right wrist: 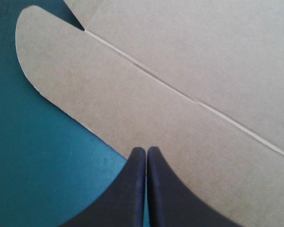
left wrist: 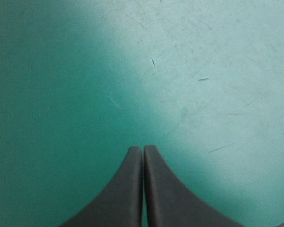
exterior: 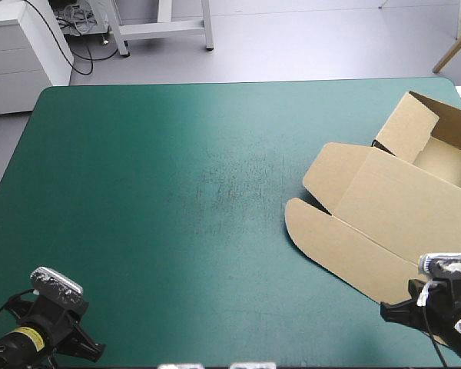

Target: Fold the box

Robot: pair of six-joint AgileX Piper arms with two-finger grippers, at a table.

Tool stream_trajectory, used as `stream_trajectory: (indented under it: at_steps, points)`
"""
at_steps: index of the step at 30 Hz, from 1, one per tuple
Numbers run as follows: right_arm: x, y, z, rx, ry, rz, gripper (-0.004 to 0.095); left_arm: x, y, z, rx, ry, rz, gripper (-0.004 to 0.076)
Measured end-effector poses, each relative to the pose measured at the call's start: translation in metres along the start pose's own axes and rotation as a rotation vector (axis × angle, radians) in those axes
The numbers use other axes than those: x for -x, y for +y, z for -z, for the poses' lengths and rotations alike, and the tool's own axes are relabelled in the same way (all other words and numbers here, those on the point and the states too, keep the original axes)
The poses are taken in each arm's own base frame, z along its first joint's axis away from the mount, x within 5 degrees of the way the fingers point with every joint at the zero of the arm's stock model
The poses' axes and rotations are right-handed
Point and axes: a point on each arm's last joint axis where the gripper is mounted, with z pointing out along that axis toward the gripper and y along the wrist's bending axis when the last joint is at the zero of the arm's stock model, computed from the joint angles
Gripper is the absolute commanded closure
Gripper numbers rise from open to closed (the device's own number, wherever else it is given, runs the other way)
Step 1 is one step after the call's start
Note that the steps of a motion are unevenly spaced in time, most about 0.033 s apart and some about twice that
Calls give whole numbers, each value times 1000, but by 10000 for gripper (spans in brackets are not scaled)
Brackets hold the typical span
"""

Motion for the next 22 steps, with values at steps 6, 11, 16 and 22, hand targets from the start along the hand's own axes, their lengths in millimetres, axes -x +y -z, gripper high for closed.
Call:
stream_trajectory:
  at_steps: [6,11,16,22]
  points:
    - [-22,3,-6,12,-17,59,922,-3,0,0,-3,27,0,734]
    - [-25,6,-1,19,-68,68,922,-3,0,0,-3,29,4,734]
    - [-26,6,-1,19,-77,67,922,-3,0,0,-3,29,4,734]
    - [-23,5,-1,11,-108,66,922,-3,0,0,-3,29,4,734]
